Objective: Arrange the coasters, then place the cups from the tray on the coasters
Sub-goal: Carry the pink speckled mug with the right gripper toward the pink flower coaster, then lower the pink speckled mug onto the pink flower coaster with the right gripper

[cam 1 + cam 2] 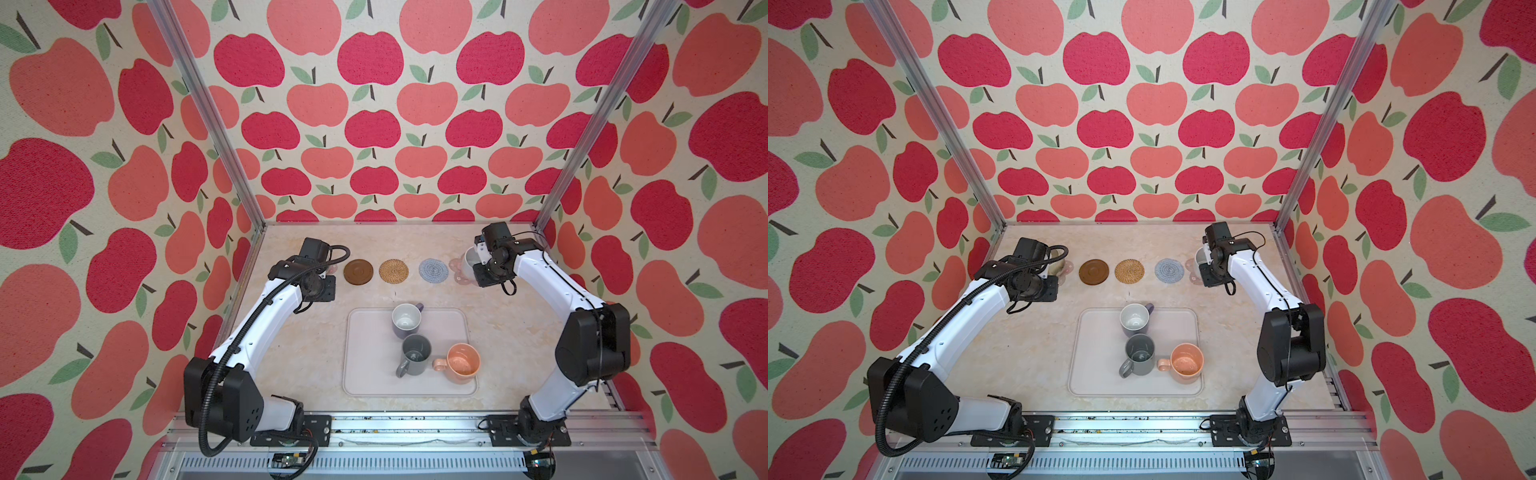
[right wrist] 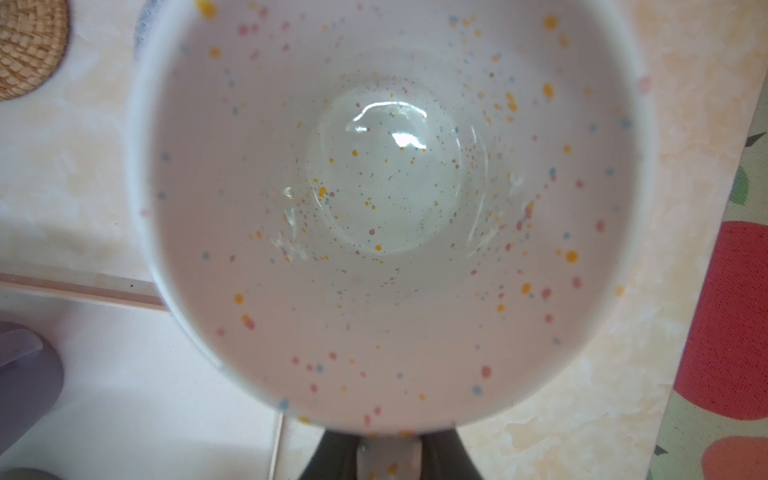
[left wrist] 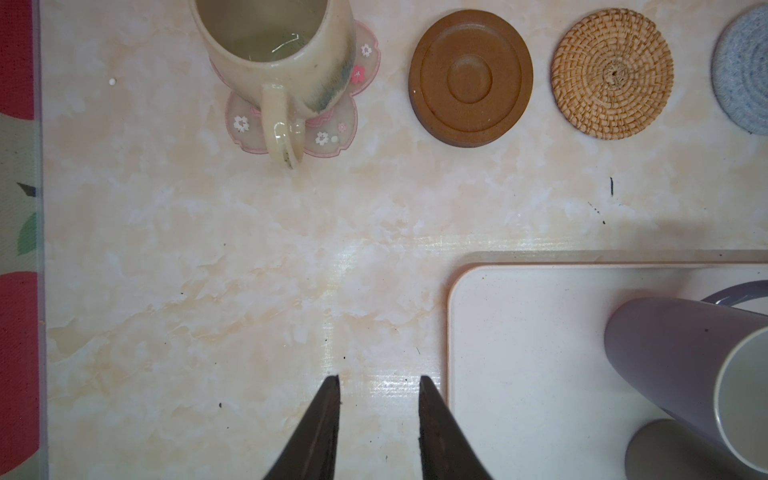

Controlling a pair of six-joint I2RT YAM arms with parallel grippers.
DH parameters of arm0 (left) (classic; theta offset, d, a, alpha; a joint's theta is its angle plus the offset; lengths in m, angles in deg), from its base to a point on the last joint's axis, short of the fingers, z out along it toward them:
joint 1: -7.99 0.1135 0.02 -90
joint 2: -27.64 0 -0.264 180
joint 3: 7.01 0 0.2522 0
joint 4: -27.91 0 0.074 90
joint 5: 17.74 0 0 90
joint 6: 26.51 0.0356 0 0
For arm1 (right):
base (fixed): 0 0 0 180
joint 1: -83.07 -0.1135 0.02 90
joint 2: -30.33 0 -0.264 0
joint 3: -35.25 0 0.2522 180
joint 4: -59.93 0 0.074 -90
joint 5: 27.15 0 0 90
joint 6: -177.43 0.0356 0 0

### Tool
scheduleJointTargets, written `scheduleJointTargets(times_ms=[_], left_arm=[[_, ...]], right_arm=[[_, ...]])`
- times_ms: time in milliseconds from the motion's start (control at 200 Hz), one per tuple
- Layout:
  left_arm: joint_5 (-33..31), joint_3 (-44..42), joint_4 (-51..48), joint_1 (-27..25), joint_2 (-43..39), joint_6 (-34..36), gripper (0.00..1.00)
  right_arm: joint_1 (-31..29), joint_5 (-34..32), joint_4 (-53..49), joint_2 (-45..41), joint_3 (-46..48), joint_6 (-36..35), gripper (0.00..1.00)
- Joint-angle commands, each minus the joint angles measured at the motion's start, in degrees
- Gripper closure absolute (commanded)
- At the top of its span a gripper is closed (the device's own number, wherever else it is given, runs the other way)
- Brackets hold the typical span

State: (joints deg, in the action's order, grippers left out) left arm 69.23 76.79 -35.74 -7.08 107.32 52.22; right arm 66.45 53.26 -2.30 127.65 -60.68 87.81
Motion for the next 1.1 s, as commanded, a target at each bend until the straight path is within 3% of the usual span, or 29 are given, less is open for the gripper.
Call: scheduleJointTargets(times_ms=[0,710,1096], left_arm=[[1.05,1.94,1.19,0.41,1.71,-1.28,0.66],[2.85,4.86,1.72,1.97,7.88,-1.07,0.66],[3.37,5.63,1.90,2.15,9.93,-0.86,0.66]], right_arm=[[1.02,-0.16,3.51,0.46,-4.36,-1.00,1.00],[2.29,0.53,1.83,14.22,-14.20,2.86,1.00],[3.00,1.52,-0.56,16.32,-16.53,3.74,1.00]])
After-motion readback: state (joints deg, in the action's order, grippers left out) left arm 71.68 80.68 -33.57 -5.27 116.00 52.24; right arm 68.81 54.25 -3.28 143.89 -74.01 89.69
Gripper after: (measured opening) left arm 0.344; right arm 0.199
